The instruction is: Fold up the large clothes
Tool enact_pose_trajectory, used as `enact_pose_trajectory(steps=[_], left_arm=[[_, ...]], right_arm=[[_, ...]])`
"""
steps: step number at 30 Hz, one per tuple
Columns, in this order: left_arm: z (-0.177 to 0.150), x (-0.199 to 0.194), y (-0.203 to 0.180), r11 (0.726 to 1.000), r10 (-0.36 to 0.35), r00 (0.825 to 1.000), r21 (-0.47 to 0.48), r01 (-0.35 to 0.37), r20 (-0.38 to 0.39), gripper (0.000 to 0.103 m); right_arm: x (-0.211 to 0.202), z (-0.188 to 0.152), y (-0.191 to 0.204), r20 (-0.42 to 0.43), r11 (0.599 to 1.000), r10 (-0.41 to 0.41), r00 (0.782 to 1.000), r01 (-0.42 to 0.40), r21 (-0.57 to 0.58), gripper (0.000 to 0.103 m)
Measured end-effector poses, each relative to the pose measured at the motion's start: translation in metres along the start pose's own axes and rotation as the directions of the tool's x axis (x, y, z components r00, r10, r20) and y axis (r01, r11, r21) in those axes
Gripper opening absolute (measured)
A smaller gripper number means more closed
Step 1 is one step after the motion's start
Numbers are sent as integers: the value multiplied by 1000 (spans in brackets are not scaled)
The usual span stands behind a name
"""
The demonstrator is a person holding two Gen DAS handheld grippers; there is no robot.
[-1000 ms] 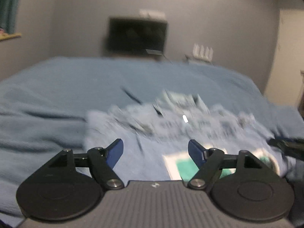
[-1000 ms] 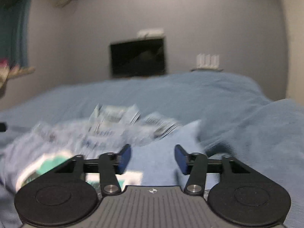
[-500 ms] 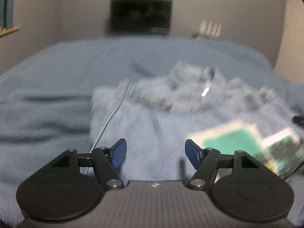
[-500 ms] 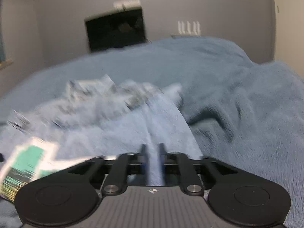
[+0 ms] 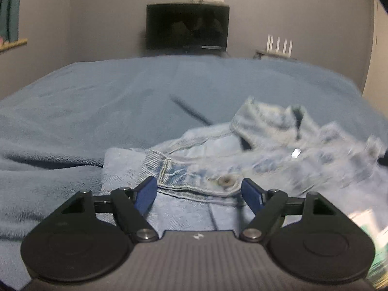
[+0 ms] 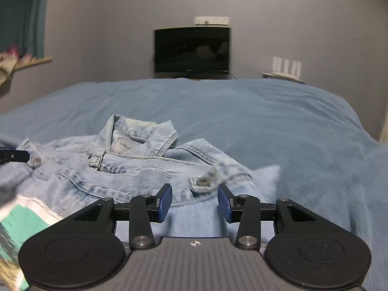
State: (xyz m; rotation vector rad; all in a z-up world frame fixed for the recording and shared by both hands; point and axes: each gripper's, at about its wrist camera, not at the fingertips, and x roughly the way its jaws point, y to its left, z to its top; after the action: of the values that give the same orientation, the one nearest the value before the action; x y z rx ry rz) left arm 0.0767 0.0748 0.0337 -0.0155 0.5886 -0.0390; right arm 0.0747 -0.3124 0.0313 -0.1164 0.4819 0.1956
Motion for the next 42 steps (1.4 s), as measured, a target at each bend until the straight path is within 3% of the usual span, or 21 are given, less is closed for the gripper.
enact_pose_trajectory(steps=[2,5,10,15,18,21,22,26,31,34,37,42], left_arm=[[-3,11,-1,1000,8,1000,22,-8,-8,78],[-6,22,-4,997,17,1000,71,-15,-27,80],[-12,30,4,999,-14,999,48,16,-34,83],[-19,22,-1,997,3,1000,71,-2,-4,83],[-26,3,-6,995,40,999,88,-43,35,86],[-31,-23,-12,996,34,999,82,-37,43,88],[-31,-34,-14,998,15,999,64,-18,43,88],[-33,-69,-28,999,-48,996,29,46,68,89],[-54,-89,-71,975,-111,994,194,111,-12,90],[-70,-80,-92,947,-54,992,308,86,-111,91],[-77,-75,-92,952,-31,989,299,73,-143,98],[-82,-79,-85,962,-29,989,265,67,-145,102]], right_arm=[[19,0,0,-55,999,-29,998,28,-15,44],[40,-5,-10,-125,996,-57,991,65,61,44],[44,-11,-6,-116,993,-94,989,102,64,44],[41,-15,-4,-100,993,-93,991,100,68,45],[18,-20,-12,-52,991,-61,997,67,118,54],[-8,-24,-14,-23,979,-53,998,57,195,71],[-18,-25,-13,-14,976,-55,998,57,212,83],[-49,-29,-6,0,976,-38,999,37,216,86],[-77,-41,20,-32,993,-3,999,6,114,86],[-83,-49,31,-103,998,-3,995,10,64,86],[-81,-56,37,-148,999,-39,988,43,21,86],[-81,-59,40,-149,998,-59,987,62,16,89]])
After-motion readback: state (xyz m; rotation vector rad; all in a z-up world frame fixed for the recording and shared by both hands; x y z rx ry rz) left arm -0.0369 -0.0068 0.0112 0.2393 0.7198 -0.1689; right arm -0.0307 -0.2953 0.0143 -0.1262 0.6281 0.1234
